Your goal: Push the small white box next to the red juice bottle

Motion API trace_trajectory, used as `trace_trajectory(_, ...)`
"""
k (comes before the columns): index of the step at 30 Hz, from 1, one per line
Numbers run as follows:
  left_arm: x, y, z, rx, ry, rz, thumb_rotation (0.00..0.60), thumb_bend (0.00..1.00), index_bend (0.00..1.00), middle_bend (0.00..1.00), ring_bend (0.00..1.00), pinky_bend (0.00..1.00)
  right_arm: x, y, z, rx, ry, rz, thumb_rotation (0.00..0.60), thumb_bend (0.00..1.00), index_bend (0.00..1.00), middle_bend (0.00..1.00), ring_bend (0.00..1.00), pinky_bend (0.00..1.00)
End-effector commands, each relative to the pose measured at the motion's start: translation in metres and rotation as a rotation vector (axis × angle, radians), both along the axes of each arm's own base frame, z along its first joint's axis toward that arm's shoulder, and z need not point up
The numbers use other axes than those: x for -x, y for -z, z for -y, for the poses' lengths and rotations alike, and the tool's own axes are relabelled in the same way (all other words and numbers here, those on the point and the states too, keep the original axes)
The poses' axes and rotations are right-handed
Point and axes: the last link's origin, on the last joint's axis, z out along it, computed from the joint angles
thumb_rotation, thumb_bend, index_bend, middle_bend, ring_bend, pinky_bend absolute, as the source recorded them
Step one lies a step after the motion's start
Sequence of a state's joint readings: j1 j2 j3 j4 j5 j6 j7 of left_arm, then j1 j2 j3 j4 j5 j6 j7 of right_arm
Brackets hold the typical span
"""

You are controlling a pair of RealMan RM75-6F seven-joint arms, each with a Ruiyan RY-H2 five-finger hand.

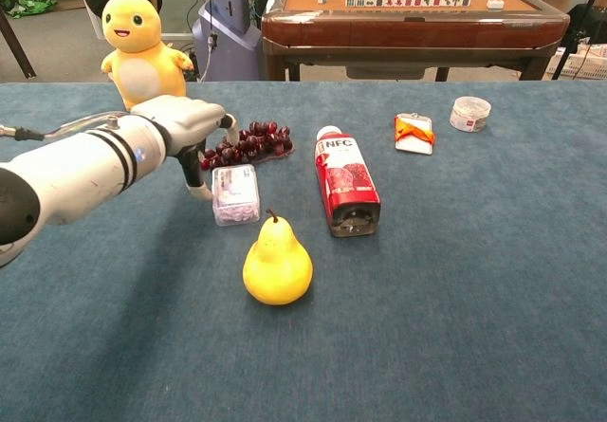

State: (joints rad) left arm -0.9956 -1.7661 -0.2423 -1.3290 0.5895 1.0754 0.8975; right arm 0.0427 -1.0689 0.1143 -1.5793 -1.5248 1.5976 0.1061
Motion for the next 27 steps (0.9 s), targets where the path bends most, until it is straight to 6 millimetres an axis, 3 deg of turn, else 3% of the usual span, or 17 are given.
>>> trace_trajectory(1,-0.005,0.002,0.004,0.008,0.019,0.001,0.6,0.11,0.23,1.0,0.99,1.0,0.0,0.0,0.0,0.001,-0.001,0.0,0.6,0.21,0.44,0.31,0.21,0.37)
trace_trajectory(19,-0.044,0.014,0.03,0.06,0.112,0.09,0.6,0.11,0.23,1.0,0.99,1.0,0.001,0.0,0.0,0.0,0.002,0.001,0.6,0.21,0.44,0.31,0.21,0.37)
trace_trajectory(27,-0.031,-0.009,0.039,0.009,0.119,0.063,0.6,0.11,0.24,1.0,0.99,1.0,0.0,-0.001,0.0,-0.003,0.0,0.004,0.6,0.21,0.44,0.31,0.21,0.37)
